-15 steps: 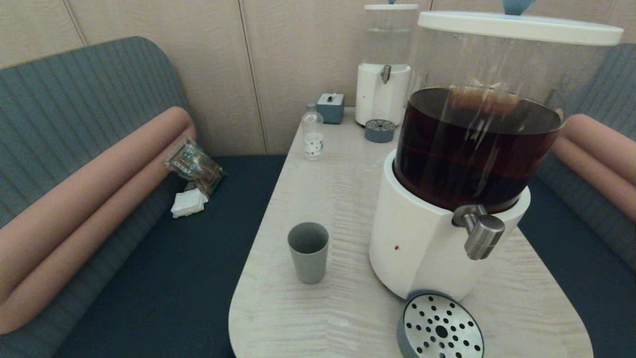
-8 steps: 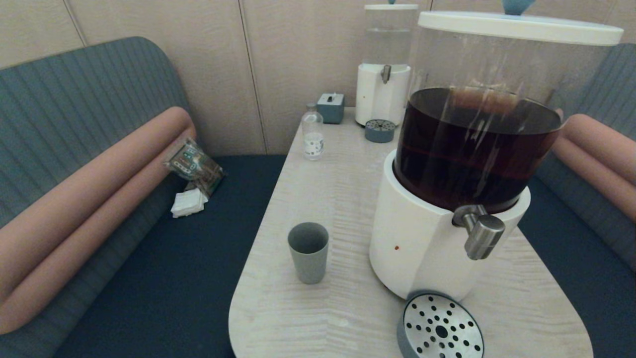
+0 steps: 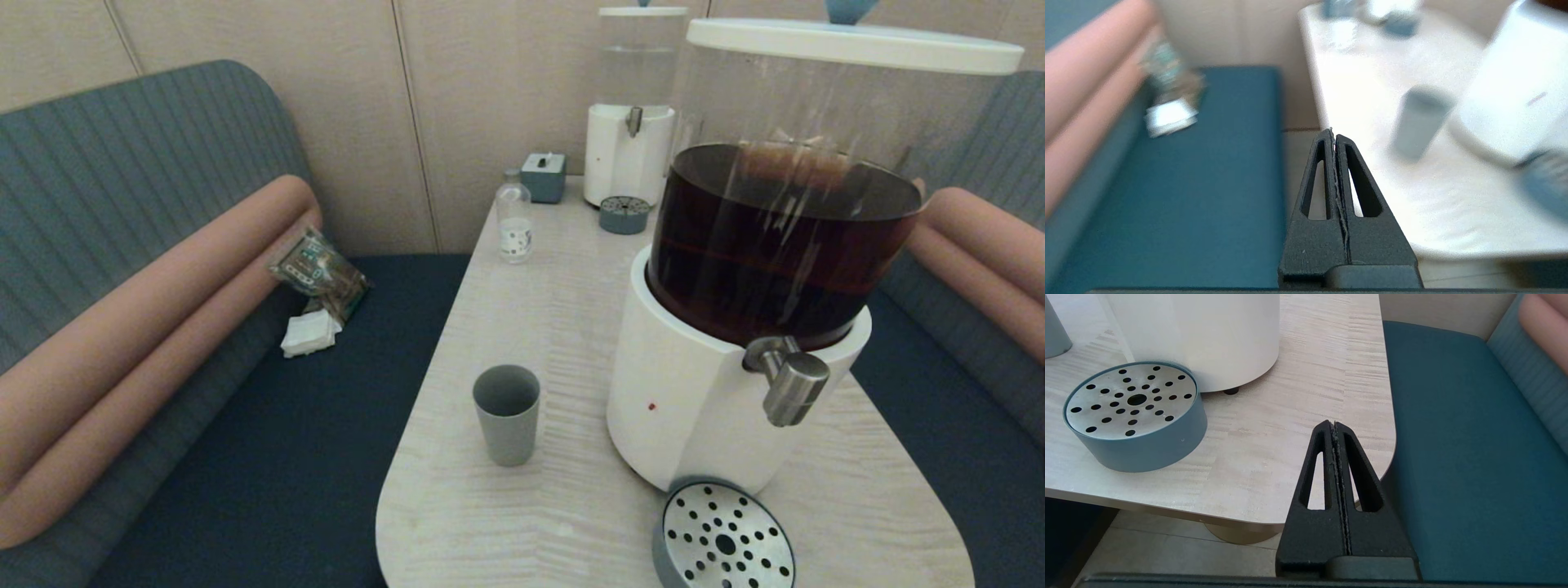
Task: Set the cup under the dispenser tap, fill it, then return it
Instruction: Pick up the cup
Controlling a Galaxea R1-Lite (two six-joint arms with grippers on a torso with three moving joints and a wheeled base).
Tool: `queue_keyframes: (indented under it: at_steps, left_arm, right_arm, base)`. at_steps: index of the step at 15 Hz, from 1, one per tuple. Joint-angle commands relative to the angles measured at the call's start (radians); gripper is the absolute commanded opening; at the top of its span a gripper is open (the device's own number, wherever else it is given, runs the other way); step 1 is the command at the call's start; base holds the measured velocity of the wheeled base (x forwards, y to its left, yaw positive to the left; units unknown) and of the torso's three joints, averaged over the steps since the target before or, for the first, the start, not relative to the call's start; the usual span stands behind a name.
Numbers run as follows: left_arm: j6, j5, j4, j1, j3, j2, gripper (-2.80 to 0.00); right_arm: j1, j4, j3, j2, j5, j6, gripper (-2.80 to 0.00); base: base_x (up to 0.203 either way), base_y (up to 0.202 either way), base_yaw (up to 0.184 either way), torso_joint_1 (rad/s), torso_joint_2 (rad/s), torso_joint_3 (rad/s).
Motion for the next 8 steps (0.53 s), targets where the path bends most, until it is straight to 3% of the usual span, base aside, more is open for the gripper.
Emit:
queue_keyframes:
  at_steps: [1, 6, 8]
  left_arm:
    - [-0.032, -0.024, -0.111, -0.005, -0.052, 0.254, -2.80]
    - [-0.123, -0.059, -0.553, -0.009, -0.191, 0.815, -2.80]
    - [-0.147, -0.039, -0.744, -0.010, -0.227, 0.945, -2.80]
  right_arm:
    - [0.000, 0.000, 0.009, -0.003, 0.002, -0.002, -2.80]
    - [0.000, 0.000, 0.009, -0.003, 0.002, -0.001, -2.80]
    - [0.000, 0.000, 0.009, -0.003, 0.000, -0.001, -2.80]
  base:
    - [0.000, 0.000, 0.000, 0.000, 0.00, 0.000]
    - [0.000, 0.000, 0.000, 0.000, 0.00, 0.000]
    - [0.000, 0.000, 0.000, 0.000, 0.00, 0.000]
